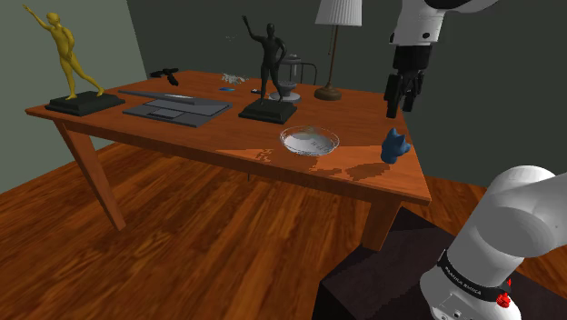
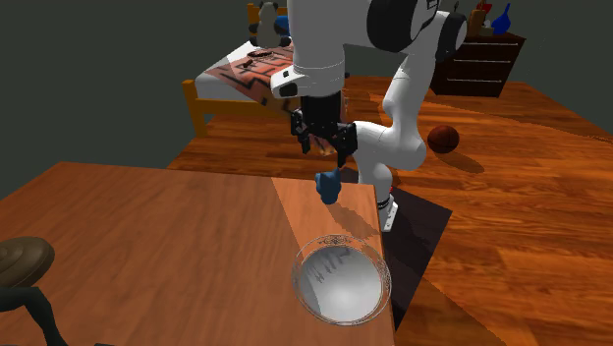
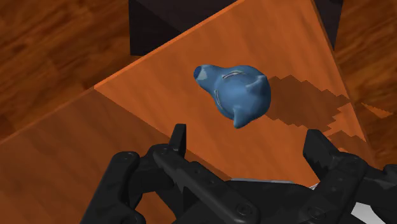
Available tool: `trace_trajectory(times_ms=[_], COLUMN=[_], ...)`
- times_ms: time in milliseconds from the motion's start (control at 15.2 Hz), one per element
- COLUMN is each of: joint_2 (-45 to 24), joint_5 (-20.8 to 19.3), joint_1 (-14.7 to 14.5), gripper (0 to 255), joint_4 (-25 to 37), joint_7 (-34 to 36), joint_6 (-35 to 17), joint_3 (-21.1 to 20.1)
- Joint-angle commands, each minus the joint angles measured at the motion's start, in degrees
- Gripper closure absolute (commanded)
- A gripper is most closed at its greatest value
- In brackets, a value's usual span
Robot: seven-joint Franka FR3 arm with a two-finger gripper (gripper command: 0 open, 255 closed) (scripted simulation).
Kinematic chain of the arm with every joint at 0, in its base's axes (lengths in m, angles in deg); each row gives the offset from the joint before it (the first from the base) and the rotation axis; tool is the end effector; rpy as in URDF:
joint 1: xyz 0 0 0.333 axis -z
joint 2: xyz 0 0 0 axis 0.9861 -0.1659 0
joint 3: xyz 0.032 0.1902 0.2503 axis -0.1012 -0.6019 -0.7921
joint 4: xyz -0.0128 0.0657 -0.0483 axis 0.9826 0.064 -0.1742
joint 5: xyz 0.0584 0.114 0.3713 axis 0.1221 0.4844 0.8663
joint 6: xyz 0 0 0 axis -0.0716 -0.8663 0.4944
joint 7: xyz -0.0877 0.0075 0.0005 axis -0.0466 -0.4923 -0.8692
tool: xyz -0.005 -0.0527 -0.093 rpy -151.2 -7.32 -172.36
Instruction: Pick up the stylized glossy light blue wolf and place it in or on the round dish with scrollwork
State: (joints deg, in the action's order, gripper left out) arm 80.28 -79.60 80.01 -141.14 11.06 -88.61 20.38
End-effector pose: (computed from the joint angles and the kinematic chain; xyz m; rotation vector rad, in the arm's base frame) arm 0.3066 -0.0276 0.5845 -3.1187 -0.0266 0.1683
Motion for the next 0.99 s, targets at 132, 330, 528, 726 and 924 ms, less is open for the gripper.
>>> trace_trajectory(times_ms=[132,330,528,726,924], joint_2=[9.12,10.2,10.74,11.14,11.12], joint_5=[1.23,1.4,1.39,1.37,1.37], joint_1=[2.51,2.86,2.87,2.88,2.87], gripper=[0,0,0,0,0], joint_4=[-8.75,-11.15,-13.75,-15.94,-15.93], joint_7=[8.52,9.05,9.05,9.06,9.06], joint_6=[-5.34,-7.08,-9.14,-10.94,-10.94], joint_3=[-2.99,-3.33,-3.32,-3.3,-3.3])
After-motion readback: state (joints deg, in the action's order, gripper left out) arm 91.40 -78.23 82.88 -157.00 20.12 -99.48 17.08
